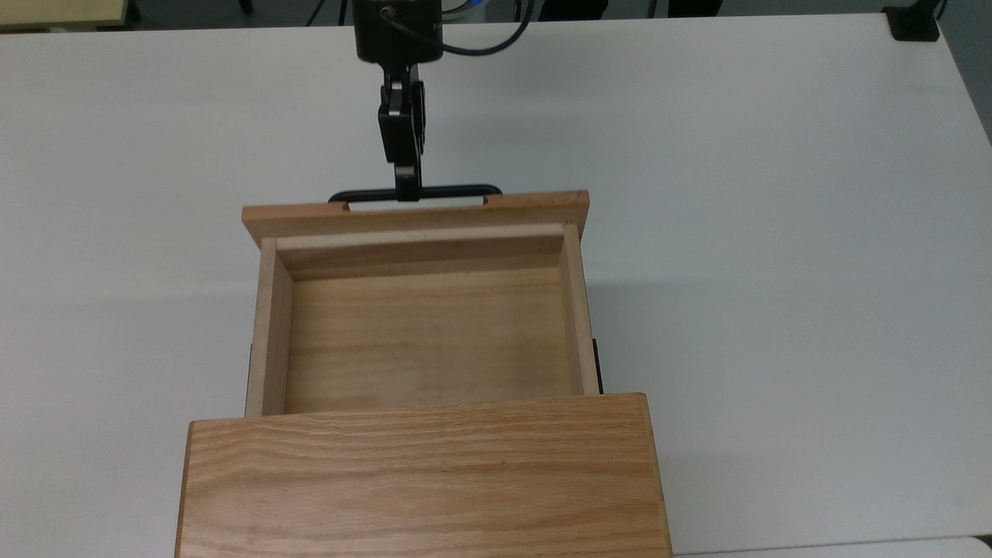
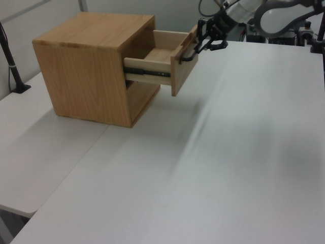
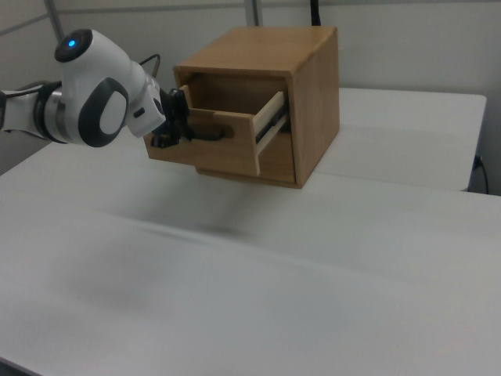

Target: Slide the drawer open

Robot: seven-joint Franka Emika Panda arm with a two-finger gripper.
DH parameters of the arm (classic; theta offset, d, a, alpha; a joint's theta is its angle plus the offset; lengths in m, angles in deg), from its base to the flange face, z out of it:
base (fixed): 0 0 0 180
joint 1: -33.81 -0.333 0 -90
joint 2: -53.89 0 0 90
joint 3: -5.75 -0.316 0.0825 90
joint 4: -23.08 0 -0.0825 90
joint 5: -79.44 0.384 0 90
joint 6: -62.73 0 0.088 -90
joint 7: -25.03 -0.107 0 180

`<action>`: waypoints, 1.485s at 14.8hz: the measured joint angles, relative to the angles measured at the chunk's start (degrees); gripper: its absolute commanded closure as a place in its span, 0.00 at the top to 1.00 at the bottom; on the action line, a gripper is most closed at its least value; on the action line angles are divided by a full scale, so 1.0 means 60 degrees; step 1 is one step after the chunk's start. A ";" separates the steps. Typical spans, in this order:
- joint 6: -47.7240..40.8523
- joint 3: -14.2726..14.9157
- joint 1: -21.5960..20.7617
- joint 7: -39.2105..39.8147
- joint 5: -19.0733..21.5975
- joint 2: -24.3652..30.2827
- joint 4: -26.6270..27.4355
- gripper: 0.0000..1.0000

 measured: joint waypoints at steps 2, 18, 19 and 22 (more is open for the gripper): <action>-0.0737 0.0004 0.0006 -0.0019 0.0000 0.0255 0.0016 0.38; -0.6125 0.0078 0.0278 0.1323 0.0009 0.0603 -0.2398 1.00; -0.6693 0.0065 0.0248 0.1945 0.0010 0.0608 -0.2551 1.00; -0.8142 -0.0016 0.0133 0.4175 0.0013 0.0608 -0.2961 1.00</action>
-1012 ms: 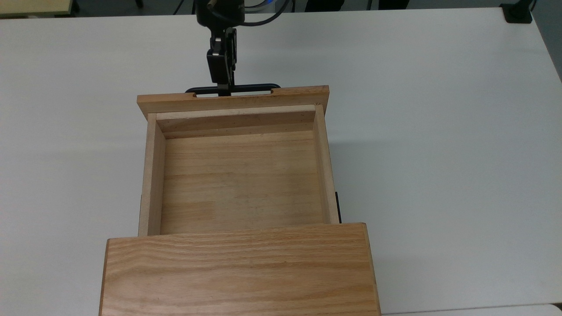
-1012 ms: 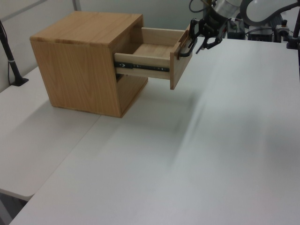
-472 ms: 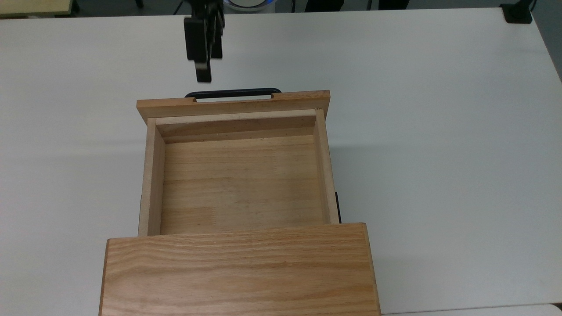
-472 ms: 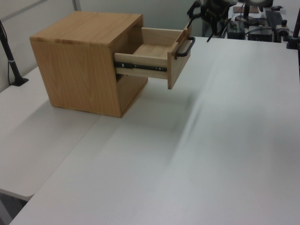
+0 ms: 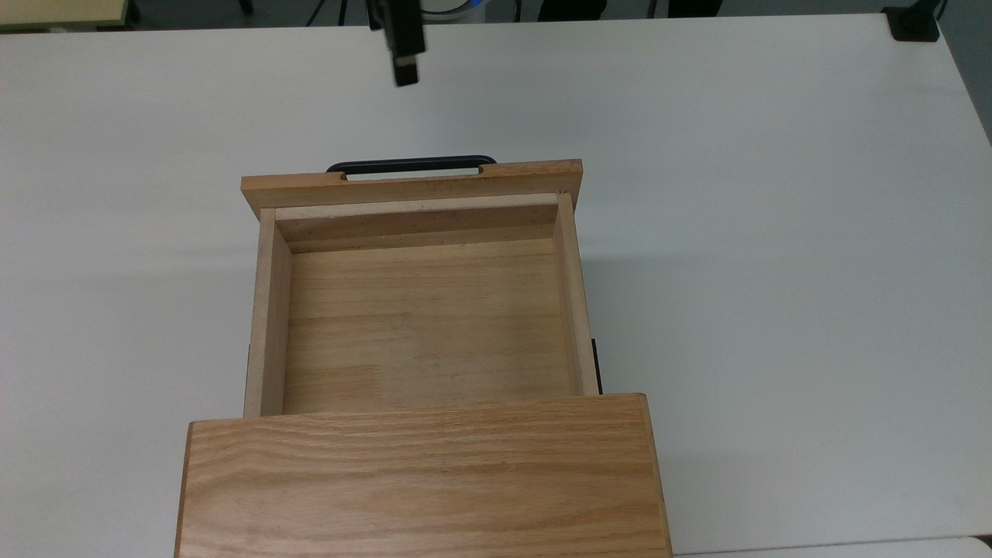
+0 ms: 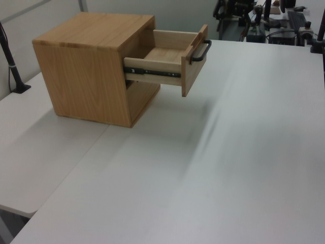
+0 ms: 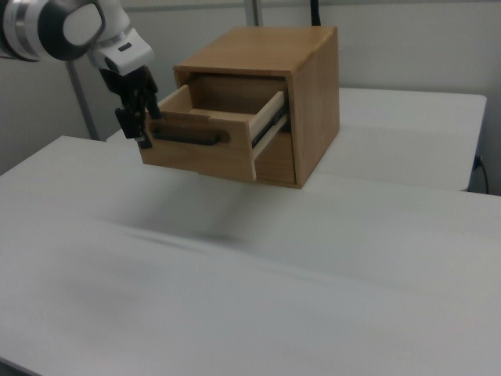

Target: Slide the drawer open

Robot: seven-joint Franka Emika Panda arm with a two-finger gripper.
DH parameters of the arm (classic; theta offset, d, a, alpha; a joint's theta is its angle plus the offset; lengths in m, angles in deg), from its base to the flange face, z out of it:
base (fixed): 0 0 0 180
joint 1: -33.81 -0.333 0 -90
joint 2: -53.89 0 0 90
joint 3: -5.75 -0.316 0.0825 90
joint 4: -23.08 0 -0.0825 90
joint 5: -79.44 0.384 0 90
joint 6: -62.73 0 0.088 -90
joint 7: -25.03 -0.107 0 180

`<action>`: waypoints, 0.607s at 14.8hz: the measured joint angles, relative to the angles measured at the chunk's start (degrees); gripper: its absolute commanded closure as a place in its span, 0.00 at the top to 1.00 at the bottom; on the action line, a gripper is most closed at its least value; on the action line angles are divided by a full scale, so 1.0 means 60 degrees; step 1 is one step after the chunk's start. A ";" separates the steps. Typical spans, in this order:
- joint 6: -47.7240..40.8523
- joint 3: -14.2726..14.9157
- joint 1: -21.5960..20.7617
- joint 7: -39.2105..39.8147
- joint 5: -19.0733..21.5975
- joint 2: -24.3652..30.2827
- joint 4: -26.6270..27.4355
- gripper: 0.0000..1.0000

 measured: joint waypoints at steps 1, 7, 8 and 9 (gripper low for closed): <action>-0.0409 -0.0020 -0.0093 0.0879 0.0001 0.0000 -0.0116 1.00; -0.2443 -0.0080 -0.0659 0.7067 0.0000 0.0001 -0.0684 1.00; -0.2710 -0.0083 -0.0678 0.8047 0.0000 0.0001 -0.0753 1.00; -0.2951 -0.0082 -0.0679 0.8933 -0.0002 0.0001 -0.0790 1.00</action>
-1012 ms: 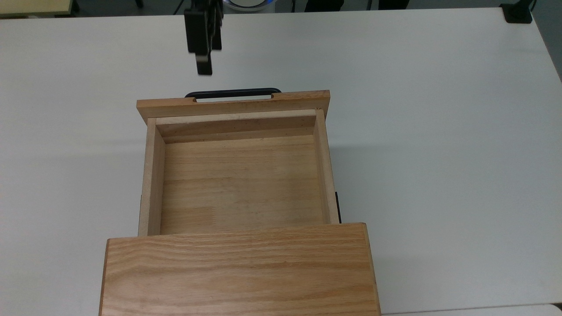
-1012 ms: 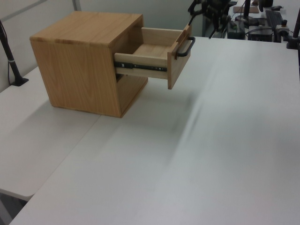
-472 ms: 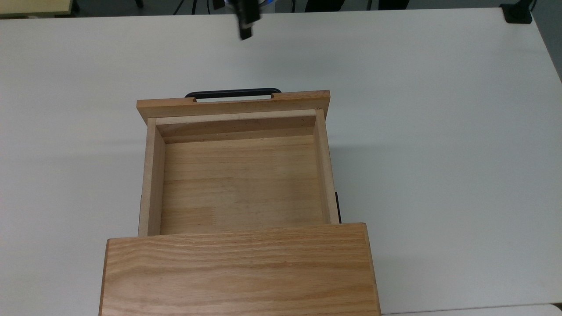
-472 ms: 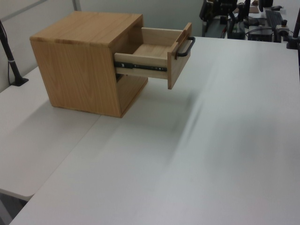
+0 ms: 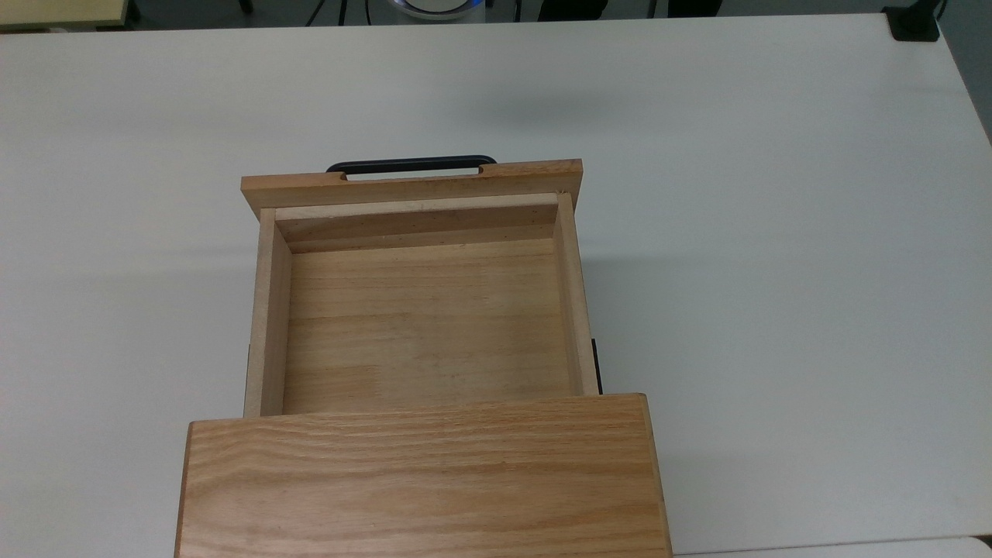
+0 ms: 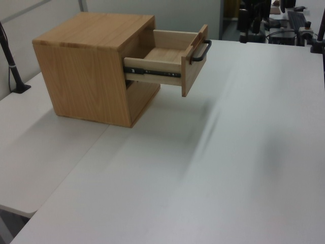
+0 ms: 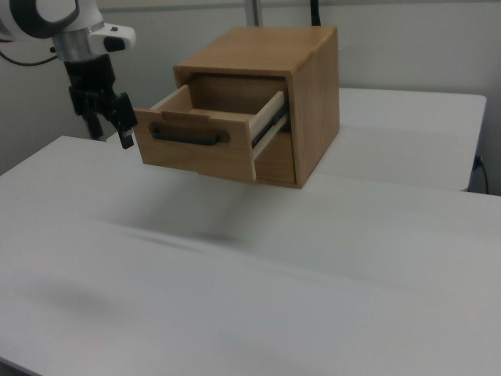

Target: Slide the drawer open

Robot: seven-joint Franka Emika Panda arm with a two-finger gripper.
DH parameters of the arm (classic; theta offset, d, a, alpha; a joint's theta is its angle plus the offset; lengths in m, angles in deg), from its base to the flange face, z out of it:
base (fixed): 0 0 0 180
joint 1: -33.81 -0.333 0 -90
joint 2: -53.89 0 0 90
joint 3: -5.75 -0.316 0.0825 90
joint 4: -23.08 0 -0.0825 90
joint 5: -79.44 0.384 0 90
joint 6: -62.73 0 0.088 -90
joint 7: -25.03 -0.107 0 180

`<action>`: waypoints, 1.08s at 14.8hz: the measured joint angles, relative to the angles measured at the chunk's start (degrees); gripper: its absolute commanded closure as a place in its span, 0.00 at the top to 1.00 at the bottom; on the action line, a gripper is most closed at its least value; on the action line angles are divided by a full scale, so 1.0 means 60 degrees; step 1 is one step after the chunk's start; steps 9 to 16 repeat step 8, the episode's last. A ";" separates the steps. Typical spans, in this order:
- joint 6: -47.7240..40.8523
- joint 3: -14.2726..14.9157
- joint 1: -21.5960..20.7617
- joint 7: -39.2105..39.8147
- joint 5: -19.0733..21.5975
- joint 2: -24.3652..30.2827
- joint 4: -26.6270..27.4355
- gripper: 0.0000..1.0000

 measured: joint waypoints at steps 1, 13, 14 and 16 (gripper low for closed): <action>-0.0279 0.0002 0.0001 0.0815 -0.0058 -0.0001 -0.0012 1.00; -0.0856 0.0014 -0.0082 0.3240 -0.0913 -0.0143 -0.0008 1.00; -0.0856 0.0014 -0.0082 0.3240 -0.0913 -0.0143 -0.0008 1.00; -0.0856 0.0014 -0.0082 0.3240 -0.0913 -0.0143 -0.0008 1.00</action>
